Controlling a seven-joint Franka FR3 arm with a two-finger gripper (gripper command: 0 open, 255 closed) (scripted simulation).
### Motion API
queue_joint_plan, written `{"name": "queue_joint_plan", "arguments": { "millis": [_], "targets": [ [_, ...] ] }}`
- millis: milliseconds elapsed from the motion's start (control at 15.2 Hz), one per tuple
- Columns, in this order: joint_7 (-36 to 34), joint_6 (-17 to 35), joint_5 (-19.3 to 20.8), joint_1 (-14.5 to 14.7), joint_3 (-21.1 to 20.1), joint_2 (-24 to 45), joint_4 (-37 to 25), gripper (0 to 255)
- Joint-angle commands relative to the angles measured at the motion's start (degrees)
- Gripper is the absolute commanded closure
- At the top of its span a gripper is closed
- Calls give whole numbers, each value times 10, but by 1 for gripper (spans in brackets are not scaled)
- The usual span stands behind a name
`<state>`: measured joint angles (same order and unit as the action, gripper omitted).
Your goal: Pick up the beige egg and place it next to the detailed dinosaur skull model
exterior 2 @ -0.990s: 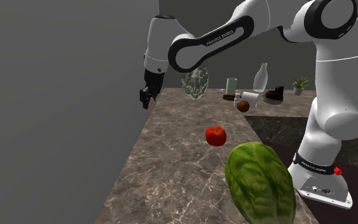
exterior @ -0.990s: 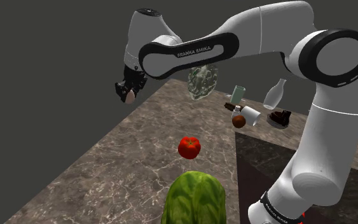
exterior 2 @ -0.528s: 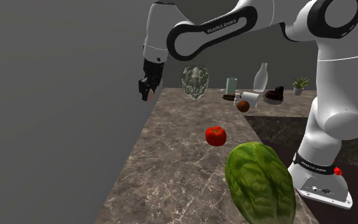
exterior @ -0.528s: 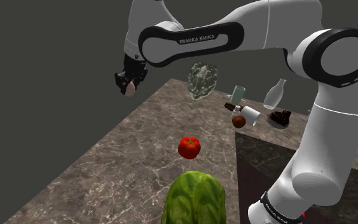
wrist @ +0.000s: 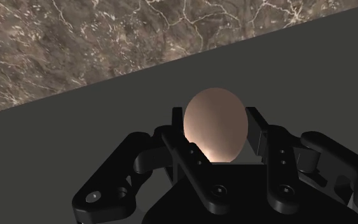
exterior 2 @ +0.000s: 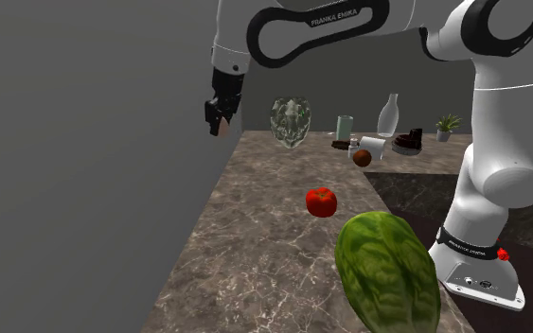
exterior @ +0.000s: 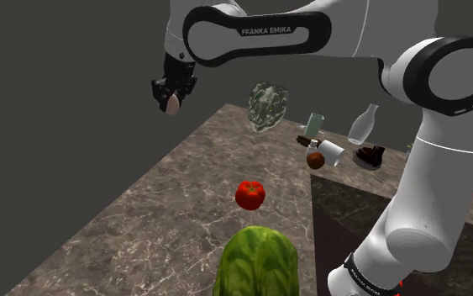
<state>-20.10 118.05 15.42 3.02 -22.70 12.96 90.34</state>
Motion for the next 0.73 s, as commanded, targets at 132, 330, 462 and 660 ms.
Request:
{"name": "queue_joint_plan", "arguments": {
  "millis": [132, 330, 462, 660],
  "targets": [
    [5, -30, -2, 2, -1, 1, -31, 255],
    [9, -54, -3, 4, -2, 4, -57, 255],
    [11, -70, -3, 6, -3, 6, -76, 255],
    [14, -95, -3, 9, -4, 11, -105, 255]
  ]
}}
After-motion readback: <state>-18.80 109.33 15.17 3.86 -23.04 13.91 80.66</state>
